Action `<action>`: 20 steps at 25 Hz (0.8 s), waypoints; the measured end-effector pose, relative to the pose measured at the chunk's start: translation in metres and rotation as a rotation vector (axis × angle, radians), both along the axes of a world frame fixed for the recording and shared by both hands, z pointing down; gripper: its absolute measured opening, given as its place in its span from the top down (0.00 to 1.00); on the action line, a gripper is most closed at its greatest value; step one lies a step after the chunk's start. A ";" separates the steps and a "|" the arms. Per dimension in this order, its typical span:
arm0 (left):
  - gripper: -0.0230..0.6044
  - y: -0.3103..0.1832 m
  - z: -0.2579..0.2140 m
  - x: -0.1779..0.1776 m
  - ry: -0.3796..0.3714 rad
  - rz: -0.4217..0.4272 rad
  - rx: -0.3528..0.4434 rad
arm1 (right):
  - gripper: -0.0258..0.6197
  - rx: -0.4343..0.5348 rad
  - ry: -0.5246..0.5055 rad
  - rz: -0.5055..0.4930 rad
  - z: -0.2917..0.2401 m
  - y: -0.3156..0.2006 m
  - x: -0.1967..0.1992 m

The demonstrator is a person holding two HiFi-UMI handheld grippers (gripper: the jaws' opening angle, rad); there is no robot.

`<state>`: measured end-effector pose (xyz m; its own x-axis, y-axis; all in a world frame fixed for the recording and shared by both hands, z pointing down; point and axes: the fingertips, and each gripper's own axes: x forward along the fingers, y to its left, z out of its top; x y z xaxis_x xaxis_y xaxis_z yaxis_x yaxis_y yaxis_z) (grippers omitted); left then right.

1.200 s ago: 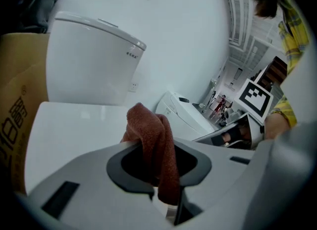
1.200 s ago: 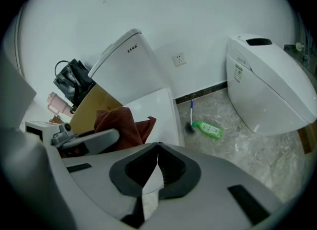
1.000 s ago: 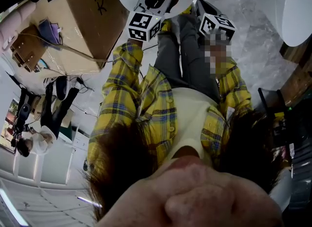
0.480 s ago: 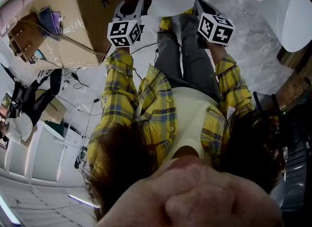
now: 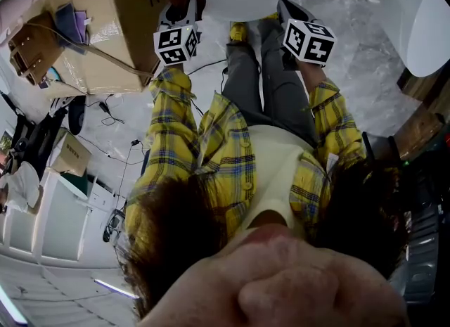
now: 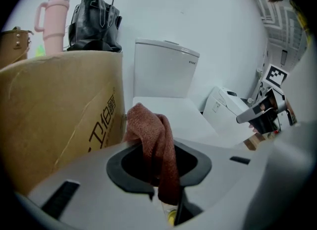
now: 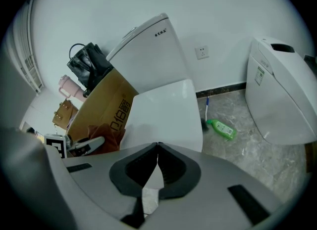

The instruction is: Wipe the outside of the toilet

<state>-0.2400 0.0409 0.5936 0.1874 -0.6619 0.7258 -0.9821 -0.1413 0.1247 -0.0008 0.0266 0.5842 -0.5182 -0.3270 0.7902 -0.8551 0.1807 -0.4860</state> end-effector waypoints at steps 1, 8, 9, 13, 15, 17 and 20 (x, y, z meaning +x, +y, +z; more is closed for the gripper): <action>0.81 0.002 0.004 0.001 0.003 0.001 -0.008 | 0.92 -0.001 0.000 0.000 0.000 0.000 0.000; 0.81 0.014 0.034 0.029 -0.006 0.102 -0.087 | 0.92 0.002 0.000 0.006 0.000 0.001 0.005; 0.81 0.015 0.036 0.036 -0.004 0.122 -0.094 | 0.92 0.002 0.001 0.009 0.001 0.001 0.007; 0.81 0.018 0.043 0.060 0.031 0.168 -0.121 | 0.92 -0.003 0.008 0.031 0.004 0.003 0.016; 0.81 0.020 0.048 0.072 0.040 0.201 -0.132 | 0.92 -0.007 0.008 0.044 0.005 0.004 0.020; 0.81 0.021 0.051 0.084 0.049 0.234 -0.141 | 0.92 -0.009 0.009 0.054 0.006 0.004 0.023; 0.81 0.024 0.055 0.106 0.065 0.289 -0.152 | 0.92 -0.013 0.013 0.073 0.008 0.004 0.030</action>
<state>-0.1343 0.0644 0.6487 0.4007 -0.4595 0.7926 -0.8935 -0.3876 0.2270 0.0291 0.0310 0.5923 -0.4835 -0.3534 0.8009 -0.8718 0.1116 -0.4770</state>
